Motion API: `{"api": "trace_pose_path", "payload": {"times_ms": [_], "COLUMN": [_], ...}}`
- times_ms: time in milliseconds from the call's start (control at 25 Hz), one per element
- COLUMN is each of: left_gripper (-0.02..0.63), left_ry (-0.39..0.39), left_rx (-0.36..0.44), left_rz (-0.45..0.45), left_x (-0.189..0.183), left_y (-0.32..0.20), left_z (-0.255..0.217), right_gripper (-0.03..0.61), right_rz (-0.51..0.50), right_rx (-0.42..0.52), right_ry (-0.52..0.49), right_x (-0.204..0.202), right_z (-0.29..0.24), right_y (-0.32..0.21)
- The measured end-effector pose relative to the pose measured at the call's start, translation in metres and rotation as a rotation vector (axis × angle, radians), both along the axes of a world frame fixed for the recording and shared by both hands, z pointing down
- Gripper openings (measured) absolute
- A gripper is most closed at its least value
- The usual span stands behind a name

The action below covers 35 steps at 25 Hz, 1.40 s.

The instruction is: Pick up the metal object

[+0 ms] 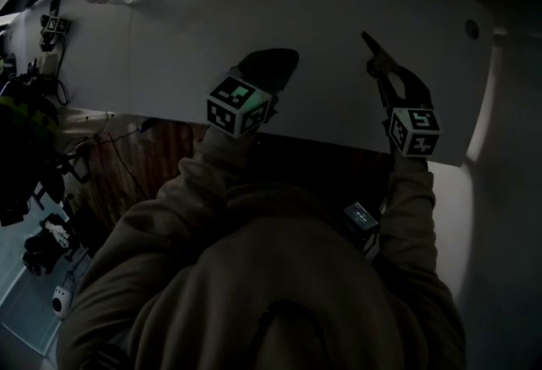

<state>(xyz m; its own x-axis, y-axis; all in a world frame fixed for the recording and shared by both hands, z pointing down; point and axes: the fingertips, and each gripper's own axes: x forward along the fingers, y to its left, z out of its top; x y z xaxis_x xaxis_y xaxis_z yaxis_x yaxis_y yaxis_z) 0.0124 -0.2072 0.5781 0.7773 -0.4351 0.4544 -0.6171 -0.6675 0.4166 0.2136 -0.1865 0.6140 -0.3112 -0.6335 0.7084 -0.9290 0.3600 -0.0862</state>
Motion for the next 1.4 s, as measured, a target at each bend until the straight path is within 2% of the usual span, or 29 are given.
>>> {"api": "trace_pose_path", "payload": {"times_ms": [240, 440, 920, 1160, 1400], "left_gripper": [0.000, 0.000, 0.000, 0.000, 0.000], "left_ry": [-0.003, -0.017, -0.018, 0.035, 0.027], "left_rx": [-0.035, -0.063, -0.108, -0.140, -0.148], "left_rz": [0.010, 0.005, -0.015, -0.032, -0.032], "left_x": [-0.003, -0.015, -0.024, -0.024, -0.024], "left_y": [0.008, 0.014, 0.020, 0.024, 0.026], "left_z": [0.019, 0.038, 0.058, 0.067, 0.073], "right_gripper": [0.201, 0.201, 0.202, 0.202, 0.202], "right_rz": [-0.050, -0.041, -0.054, -0.028, -0.053], "right_rx": [-0.044, -0.054, -0.071, -0.078, -0.089], "right_ry": [0.073, 0.070, 0.156, 0.152, 0.229], "right_x": [-0.002, -0.004, -0.001, 0.002, 0.006], "right_z": [0.025, 0.039, 0.061, 0.074, 0.087], "right_y": [0.007, 0.005, 0.000, -0.001, -0.003]}}
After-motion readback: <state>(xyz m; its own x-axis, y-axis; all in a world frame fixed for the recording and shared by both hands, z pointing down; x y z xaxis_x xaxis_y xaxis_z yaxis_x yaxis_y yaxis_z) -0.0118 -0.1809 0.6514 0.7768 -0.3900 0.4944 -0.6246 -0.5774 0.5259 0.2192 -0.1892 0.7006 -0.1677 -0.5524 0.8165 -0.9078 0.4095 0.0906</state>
